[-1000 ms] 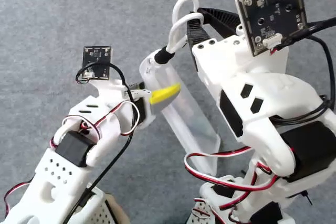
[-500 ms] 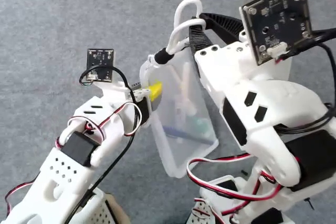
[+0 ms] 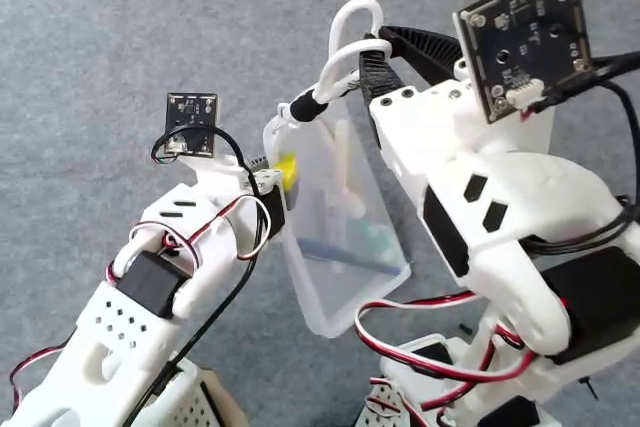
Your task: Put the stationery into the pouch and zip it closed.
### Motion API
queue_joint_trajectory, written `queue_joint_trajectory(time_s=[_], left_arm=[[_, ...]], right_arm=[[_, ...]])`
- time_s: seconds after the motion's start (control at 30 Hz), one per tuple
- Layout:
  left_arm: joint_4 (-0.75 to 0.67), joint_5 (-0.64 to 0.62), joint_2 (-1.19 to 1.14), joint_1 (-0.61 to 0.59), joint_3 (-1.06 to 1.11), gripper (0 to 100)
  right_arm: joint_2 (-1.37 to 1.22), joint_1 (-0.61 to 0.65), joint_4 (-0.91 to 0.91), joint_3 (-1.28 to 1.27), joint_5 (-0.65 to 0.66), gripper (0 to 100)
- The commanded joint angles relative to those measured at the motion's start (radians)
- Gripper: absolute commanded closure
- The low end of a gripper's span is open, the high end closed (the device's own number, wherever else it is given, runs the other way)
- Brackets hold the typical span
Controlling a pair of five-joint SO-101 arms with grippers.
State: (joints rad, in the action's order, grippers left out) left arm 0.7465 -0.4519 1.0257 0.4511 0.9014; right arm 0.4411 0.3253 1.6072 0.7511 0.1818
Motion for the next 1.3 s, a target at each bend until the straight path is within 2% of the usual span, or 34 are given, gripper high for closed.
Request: queue_joint_trajectory(time_s=[0.0,0.2,0.3,0.53,0.73,1.03,1.27], left_arm=[[-0.002,-0.003,0.018,0.001,-0.021,97],[0.192,-0.003,0.02,0.002,-0.147,97],[0.242,-0.002,0.02,-0.002,-0.213,97],[0.331,-0.002,0.026,0.002,-0.306,97],[0.397,-0.002,0.13,0.002,-0.351,97],[0.5,-0.002,0.203,0.002,-0.418,97],[0.506,-0.003,0.203,-0.008,-0.495,97]], right_arm=[[0.018,-0.015,-0.002,0.015,-0.008,98.7],[0.008,-0.212,-0.012,0.007,-0.003,98.7],[0.013,-0.288,-0.058,-0.093,0.052,98.7],[0.018,-0.422,-0.296,-0.455,0.08,98.7],[0.018,-0.514,-0.528,-0.72,0.114,98.7],[0.008,-0.66,-0.786,-0.946,0.155,98.7],[0.008,-0.795,-0.919,-1.127,0.222,98.7]])
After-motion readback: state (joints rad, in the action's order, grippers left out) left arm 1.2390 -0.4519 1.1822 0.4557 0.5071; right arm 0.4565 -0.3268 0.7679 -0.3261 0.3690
